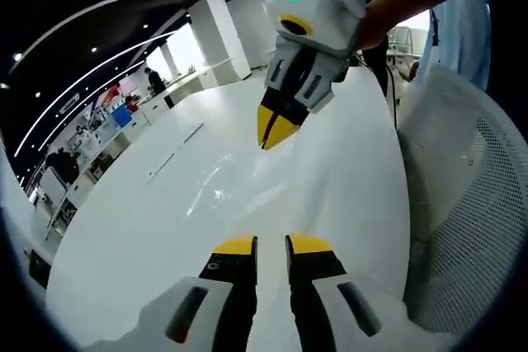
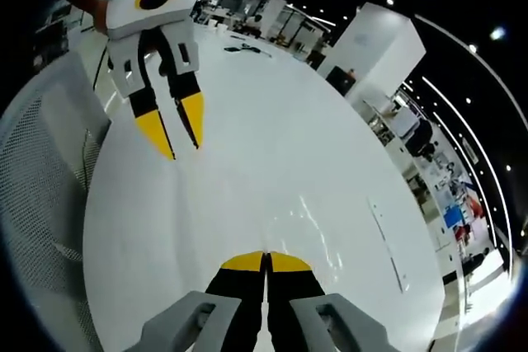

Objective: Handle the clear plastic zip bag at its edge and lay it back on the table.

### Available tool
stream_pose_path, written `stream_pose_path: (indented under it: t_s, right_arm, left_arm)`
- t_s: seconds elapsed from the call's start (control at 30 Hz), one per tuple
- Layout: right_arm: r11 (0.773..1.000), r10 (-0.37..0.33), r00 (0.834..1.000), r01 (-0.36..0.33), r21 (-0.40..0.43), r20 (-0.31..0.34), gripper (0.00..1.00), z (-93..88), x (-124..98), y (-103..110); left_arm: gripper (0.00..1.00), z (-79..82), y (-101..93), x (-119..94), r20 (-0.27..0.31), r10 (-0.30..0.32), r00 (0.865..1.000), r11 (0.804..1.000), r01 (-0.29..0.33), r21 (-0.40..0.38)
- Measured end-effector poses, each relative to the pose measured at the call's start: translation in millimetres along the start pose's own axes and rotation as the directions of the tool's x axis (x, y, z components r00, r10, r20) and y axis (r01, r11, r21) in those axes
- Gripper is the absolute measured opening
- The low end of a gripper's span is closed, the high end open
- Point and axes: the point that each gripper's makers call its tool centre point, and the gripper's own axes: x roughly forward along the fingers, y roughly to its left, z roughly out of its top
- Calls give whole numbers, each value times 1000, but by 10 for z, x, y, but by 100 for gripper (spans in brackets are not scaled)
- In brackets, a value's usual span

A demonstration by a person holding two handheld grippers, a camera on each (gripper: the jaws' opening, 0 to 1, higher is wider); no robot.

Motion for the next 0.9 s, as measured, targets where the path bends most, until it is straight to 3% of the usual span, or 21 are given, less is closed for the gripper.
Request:
stream_pose_path:
  t_s: [0.9]
  right_arm:
    - [999,30,999,-31,-14,-43,0,-103,123,109]
  left_arm:
    - [11,-122,44,-40,-19,9,1000,1000,-9,-19]
